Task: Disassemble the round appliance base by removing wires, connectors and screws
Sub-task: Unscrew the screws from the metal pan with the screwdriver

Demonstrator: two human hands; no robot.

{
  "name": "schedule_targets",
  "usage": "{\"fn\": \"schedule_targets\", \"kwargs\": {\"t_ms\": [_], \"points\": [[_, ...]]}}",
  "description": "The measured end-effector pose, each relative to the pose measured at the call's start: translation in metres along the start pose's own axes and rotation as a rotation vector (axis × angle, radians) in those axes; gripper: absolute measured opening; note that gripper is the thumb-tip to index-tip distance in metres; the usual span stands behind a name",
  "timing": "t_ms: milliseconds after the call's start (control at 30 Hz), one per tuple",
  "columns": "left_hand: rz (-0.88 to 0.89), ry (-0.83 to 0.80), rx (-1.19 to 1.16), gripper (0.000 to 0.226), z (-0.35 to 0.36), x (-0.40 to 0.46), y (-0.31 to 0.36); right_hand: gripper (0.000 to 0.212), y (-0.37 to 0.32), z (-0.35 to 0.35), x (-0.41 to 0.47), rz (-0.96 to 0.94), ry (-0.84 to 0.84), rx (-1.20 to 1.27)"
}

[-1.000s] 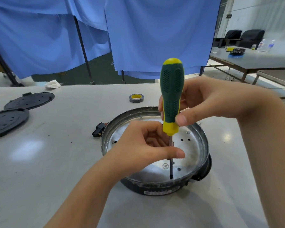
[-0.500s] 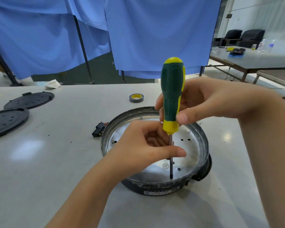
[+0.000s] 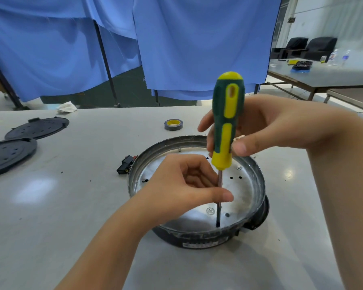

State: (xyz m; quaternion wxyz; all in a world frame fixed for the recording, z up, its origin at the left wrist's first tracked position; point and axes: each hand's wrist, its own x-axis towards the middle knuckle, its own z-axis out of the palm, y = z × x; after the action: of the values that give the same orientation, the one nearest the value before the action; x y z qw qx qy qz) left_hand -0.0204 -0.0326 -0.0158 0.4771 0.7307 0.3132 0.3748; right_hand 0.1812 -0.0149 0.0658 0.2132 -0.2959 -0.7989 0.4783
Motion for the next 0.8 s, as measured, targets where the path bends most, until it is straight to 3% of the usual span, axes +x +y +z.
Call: {"fn": "schedule_targets", "kwargs": {"t_ms": [100, 333, 467, 633, 800], "points": [[-0.003, -0.018, 0.009, 0.022, 0.0016, 0.0014, -0.0007, 0.038, 0.0011, 0.001, 0.0013, -0.014, 0.028, 0.015], [-0.067, -0.158, -0.058, 0.014, -0.0026, -0.0031, -0.001, 0.063, -0.0008, 0.0007, -0.0004, -0.016, -0.019, 0.044], [-0.034, -0.043, 0.011, 0.017, -0.0005, 0.0007, -0.0015, 0.05, -0.0012, 0.0029, 0.003, -0.007, 0.028, 0.05], [-0.062, -0.115, 0.043, 0.015, -0.0009, 0.0013, -0.0023, 0.029, 0.0001, 0.0055, 0.0067, -0.013, 0.08, 0.003], [-0.092, -0.188, -0.035, 0.01, -0.0027, -0.002, -0.0037, 0.044, -0.001, 0.0036, 0.0031, -0.007, 0.08, -0.017]]}}
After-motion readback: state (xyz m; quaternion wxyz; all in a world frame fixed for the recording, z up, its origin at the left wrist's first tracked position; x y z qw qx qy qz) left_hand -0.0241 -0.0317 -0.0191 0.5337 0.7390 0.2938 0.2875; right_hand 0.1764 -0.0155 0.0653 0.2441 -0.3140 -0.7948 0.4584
